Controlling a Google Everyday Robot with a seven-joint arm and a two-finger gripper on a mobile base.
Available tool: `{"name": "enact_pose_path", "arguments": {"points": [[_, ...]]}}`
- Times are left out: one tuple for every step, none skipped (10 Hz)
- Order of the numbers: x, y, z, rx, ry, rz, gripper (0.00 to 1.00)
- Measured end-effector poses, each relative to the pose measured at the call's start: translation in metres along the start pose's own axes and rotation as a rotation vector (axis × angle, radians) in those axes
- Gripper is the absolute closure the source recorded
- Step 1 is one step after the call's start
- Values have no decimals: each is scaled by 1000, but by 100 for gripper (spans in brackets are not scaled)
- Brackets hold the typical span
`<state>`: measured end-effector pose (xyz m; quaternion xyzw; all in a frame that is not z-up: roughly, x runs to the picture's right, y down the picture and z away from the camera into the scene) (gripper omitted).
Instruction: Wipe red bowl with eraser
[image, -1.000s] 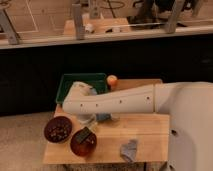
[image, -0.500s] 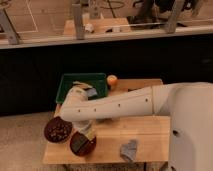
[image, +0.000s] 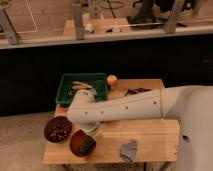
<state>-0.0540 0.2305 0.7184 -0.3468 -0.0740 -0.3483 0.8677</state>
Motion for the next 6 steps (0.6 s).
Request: {"name": "enact_pose_path", "arguments": {"points": [[5,-6,-1,3,3,5,100],[12,-17,-2,13,8,9,100],[13,-23,-4,19,10,8,100],[7,-30,-7,28,6,-1,100],[2,-37,-9,37,2,-13,100],[-1,-41,-9,42,1,-24,100]]}}
